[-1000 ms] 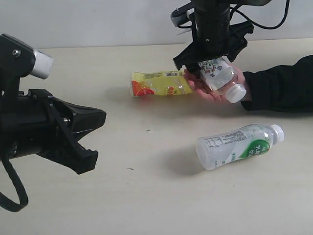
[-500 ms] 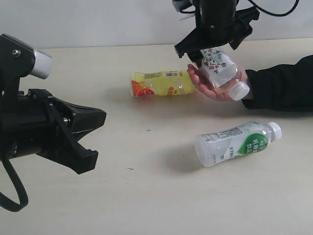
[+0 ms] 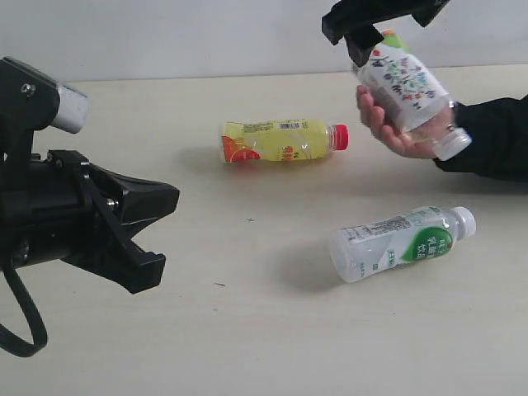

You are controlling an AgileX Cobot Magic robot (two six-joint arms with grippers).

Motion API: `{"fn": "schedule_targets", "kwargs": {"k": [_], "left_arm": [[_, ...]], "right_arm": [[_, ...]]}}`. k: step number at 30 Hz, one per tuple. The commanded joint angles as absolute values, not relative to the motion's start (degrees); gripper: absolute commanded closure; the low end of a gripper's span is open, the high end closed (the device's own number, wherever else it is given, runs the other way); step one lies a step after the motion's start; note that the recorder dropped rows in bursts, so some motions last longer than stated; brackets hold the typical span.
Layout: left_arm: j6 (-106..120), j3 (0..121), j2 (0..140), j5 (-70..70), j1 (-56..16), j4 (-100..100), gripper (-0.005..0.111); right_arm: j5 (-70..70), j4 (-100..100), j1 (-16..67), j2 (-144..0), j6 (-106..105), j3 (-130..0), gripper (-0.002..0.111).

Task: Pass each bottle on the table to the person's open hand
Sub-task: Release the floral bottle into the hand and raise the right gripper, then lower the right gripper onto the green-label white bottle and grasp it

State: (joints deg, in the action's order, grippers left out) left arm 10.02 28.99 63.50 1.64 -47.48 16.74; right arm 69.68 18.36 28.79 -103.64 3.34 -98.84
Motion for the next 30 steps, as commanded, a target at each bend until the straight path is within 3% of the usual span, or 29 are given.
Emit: {"fn": "schedule_targets", "kwargs": {"k": [1,10,20,24,25,27,29,30], "left_arm": [[10.4,28.7,63.1,1.7,-47.4,16.6,0.106],[10.4,28.7,63.1,1.7,-47.4,16.6,0.106],[10.4,28.7,63.1,1.7,-47.4,16.6,0.106],[10.4,28.7,63.1,1.7,-47.4,16.6,0.106],[10.4,28.7,63.1,1.7,-47.4,16.6,0.106],[10.4,28.7,63.1,1.7,-47.4,16.6,0.106],[10.4,28.7,63.1,1.7,-47.4,16.6,0.106],[10.4,28.7,63.1,1.7,-47.4,16.6,0.106]], "right_arm": [[70.0,12.2,28.9,-100.8,-3.2,-99.3,0.031],[70.0,-3.0,28.9,-96.6,-15.0,-99.2,0.031],[70.0,-3.1,28.9,-88.6,-22.3,-95.1,0.032],[70.0,-3.0,28.9,-86.1,-26.7,-90.3,0.046],[70.0,-3.1,28.9,-85.5,-30.2,-89.2,0.055],[70.0,-3.1,28.9,-84.2,-36.3,-84.3,0.091],[70.0,-2.9,28.9,-84.0,-37.8,-81.3,0.109],[70.0,-2.9,28.9,-83.9,-39.6,-79.3,0.108]]}}
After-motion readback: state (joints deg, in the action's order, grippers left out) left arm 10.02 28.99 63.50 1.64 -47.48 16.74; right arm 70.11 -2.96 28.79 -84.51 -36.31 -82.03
